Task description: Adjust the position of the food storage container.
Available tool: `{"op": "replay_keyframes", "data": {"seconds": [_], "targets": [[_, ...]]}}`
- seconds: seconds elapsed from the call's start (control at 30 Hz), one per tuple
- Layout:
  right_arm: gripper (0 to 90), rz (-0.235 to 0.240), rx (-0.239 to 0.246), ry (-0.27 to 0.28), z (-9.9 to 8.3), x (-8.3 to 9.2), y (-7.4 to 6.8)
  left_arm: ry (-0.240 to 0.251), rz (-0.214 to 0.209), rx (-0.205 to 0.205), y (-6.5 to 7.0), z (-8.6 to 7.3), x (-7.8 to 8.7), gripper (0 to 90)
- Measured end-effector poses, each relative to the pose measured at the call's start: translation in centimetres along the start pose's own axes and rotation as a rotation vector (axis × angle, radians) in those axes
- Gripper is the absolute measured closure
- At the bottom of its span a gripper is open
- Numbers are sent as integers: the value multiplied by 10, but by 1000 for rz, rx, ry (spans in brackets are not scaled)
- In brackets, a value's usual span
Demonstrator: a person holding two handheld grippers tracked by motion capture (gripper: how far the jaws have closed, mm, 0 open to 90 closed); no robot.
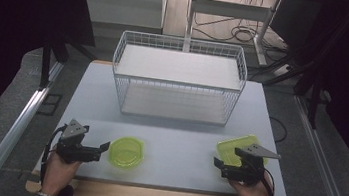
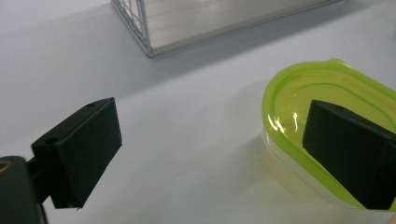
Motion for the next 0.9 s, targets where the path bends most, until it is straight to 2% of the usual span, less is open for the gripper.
{"op": "replay_keyframes", "data": {"seconds": [0.1,0.27,0.37,0.5,0.63,0.77,0.9], "targets": [[108,-18,18,-17,-5,-3,2,-20,14,-10,1,-2,-2,31],[124,-30,25,-16,-5,-3,3,-17,9,-3,3,-1,-2,18],[145,-34,32,-5,-3,-2,3,-28,-5,20,3,-2,-4,11],[150,-36,27,-10,-4,-2,5,-37,-5,20,4,-3,-5,3],[155,-35,26,-10,-4,-1,5,-17,-35,35,7,2,-2,3],[160,-34,29,-8,-4,-1,4,-8,-43,28,13,9,4,49],[162,-34,27,-10,-4,-2,4,6,-59,-4,24,19,9,155]]}}
Point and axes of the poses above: each handheld gripper's, and its own axes: x roughly backward along the jaws, z roughly out of its top, y roughly to its right, the point moved 10 cm from there along -x, roughly forward along the jaws, and after that the axes turned 4 degrees about -x, right-handed, at the moved point
